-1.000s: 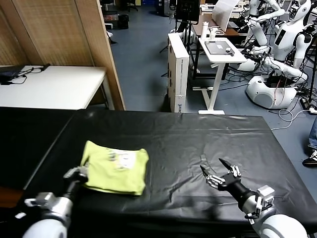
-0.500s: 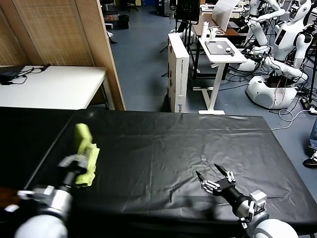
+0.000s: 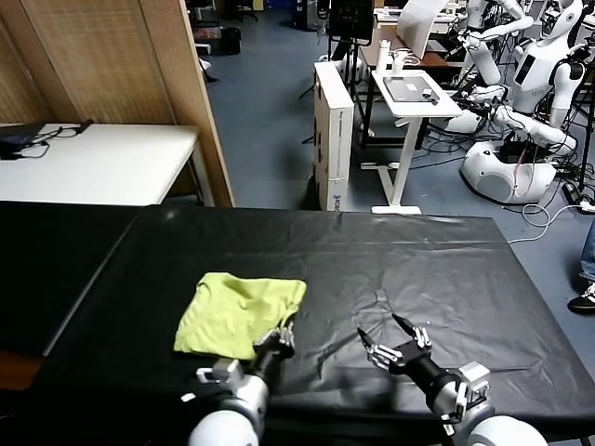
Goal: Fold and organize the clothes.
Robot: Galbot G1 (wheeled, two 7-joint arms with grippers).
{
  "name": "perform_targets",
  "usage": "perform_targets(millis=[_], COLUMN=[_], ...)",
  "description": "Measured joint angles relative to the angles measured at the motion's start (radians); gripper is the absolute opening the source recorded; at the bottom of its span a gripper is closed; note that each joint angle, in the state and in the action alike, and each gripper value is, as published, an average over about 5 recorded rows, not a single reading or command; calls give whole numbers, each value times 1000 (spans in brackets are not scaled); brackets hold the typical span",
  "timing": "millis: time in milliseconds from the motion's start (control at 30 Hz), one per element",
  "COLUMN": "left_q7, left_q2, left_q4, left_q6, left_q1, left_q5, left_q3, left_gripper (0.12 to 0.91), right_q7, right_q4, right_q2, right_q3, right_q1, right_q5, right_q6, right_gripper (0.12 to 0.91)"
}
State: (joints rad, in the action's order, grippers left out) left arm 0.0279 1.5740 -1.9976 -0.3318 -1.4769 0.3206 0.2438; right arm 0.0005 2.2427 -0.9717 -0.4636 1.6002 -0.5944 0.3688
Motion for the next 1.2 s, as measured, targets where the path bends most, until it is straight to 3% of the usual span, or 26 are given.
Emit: perform_targets(millis=[233, 300, 400, 600, 933, 1067, 1200], left_q7=[-69, -83, -89, -80, -64, -52, -45], left_q2=[-45, -65, -96, -158, -165, -166, -166], left_q4=[-42, -54, -69, -101, -127, -126, -122], left_q6=[51, 65, 93, 121, 124, 125, 128], left_q1=[11, 11, 14, 11, -20, -29, -43], left_q5=[-55, -64, -75, -72, -85, -66, -50], left_q3=[9, 18, 41, 102, 127, 136, 150], left_gripper=[634, 763, 878, 906, 907, 907, 907], right_q7=[46, 71, 122, 194, 185, 157, 140], right_q4=[-14, -17, -31, -90, -223, -260, -280], right_q2=[2, 3, -4, -51, -157, -170, -175], right_q3=[56, 76, 116, 208, 314, 326, 329], right_q1=[-46, -66, -111, -221, -336, -349, -361], right_q5=[-120, -168, -244, -333, -310, -299, -296], right_q6=[67, 86, 107, 125, 118, 108, 101], right_gripper=[907, 907, 907, 907, 879, 712, 468])
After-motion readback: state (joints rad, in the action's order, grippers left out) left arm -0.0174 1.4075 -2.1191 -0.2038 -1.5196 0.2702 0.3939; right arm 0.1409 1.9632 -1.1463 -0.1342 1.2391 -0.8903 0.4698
